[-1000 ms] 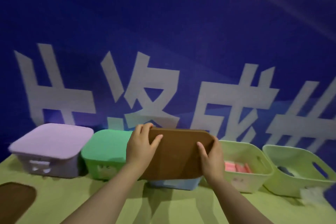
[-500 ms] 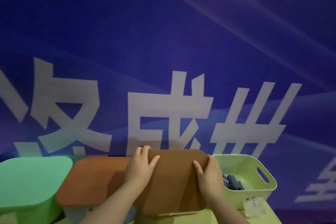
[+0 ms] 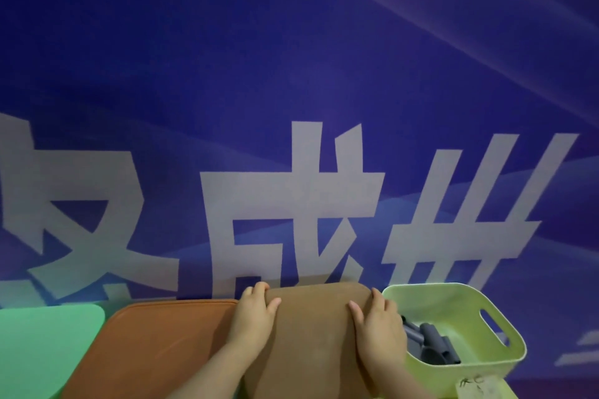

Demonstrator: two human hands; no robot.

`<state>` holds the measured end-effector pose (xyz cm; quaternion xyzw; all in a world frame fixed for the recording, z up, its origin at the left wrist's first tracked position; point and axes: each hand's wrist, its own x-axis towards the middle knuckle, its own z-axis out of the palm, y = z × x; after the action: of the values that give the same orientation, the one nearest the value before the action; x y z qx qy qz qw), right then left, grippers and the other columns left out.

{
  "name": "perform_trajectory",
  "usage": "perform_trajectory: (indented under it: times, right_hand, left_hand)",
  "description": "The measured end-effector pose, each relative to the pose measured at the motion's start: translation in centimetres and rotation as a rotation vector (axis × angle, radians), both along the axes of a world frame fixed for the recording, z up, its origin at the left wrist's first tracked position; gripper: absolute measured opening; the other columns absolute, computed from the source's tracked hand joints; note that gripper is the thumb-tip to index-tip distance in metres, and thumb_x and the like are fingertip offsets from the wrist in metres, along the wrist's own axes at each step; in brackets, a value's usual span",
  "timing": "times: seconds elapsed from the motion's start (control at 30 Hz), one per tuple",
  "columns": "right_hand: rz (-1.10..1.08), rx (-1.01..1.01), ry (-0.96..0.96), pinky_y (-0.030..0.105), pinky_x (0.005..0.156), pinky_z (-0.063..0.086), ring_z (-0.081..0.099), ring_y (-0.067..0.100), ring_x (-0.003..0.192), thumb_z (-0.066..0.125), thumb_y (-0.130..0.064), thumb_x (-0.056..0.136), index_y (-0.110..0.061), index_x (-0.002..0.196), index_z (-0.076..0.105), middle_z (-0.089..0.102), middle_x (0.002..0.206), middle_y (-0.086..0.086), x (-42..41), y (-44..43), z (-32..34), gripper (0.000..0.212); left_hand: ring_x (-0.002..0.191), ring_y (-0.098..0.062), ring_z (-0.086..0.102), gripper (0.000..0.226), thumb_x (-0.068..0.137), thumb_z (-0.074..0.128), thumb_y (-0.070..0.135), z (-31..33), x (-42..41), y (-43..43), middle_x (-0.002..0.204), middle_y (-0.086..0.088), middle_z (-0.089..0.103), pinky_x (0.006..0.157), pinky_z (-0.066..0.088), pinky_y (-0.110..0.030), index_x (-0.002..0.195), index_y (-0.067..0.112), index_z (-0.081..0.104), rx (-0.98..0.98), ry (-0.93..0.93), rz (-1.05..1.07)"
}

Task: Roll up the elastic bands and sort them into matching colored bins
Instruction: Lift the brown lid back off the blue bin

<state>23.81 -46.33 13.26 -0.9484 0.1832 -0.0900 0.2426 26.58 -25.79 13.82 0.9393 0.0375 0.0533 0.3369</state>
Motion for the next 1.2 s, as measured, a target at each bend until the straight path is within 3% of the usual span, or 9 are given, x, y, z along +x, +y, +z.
perform_trajectory:
  times: [0.23, 0.6, 0.87, 1.0, 1.2]
  right_hand:
    - [-0.034, -0.054, 0.010, 0.037, 0.094, 0.042, 0.046, 0.025, 0.118, 0.030, -0.056, 0.093, -0.018, 0.139, 0.029, 0.044, 0.131, 0.006, 0.8, -0.5, -0.8, 0.060]
    - [-0.072, -0.178, 0.067, 0.038, 0.099, 0.034, 0.040, 0.022, 0.123, 0.023, -0.061, 0.092, -0.022, 0.141, 0.028, 0.045, 0.134, 0.000, 1.8, -0.8, -1.5, 0.062]
    - [-0.071, -0.197, 0.107, 0.037, 0.098, 0.033, 0.040, 0.020, 0.123, 0.022, -0.060, 0.092, -0.022, 0.140, 0.029, 0.044, 0.133, -0.002, 2.2, -1.2, -2.0, 0.061]
    - [-0.075, -0.217, 0.123, 0.037, 0.096, 0.034, 0.041, 0.020, 0.121, 0.023, -0.060, 0.093, -0.023, 0.137, 0.033, 0.046, 0.131, -0.002, 2.3, -1.1, -2.0, 0.059]
    - [-0.053, -0.252, 0.140, 0.037, 0.095, 0.034, 0.042, 0.021, 0.121, 0.023, -0.057, 0.094, -0.022, 0.130, 0.040, 0.048, 0.130, -0.002, 2.8, -0.9, -1.8, 0.053]
  left_hand:
    - [0.104, -0.016, 0.049, 0.036, 0.095, 0.045, 0.033, -1.5, 1.0, -0.9, 0.116, -0.002, 0.052, 0.078, 0.036, -0.019, 0.127, 0.015, 0.046, -0.003, -0.044, 0.002]
    - [0.112, -0.019, 0.046, 0.040, 0.096, 0.041, 0.037, -3.0, 2.0, -1.6, 0.121, -0.002, 0.054, 0.097, 0.035, -0.029, 0.130, 0.016, 0.045, 0.124, -0.058, 0.023]
    - [0.105, -0.022, 0.052, 0.037, 0.095, 0.044, 0.035, -3.7, 2.6, -1.9, 0.121, -0.006, 0.054, 0.083, 0.039, -0.026, 0.124, 0.012, 0.050, 0.136, -0.028, 0.008]
    - [0.105, -0.017, 0.052, 0.033, 0.095, 0.047, 0.029, -3.5, 2.8, -1.9, 0.127, -0.004, 0.046, 0.077, 0.030, -0.015, 0.122, 0.011, 0.053, 0.090, -0.077, 0.006]
    - [0.097, -0.017, 0.054, 0.031, 0.095, 0.046, 0.031, -3.9, 3.5, -1.8, 0.112, -0.004, 0.058, 0.074, 0.040, -0.022, 0.118, 0.013, 0.053, 0.081, -0.046, 0.025]
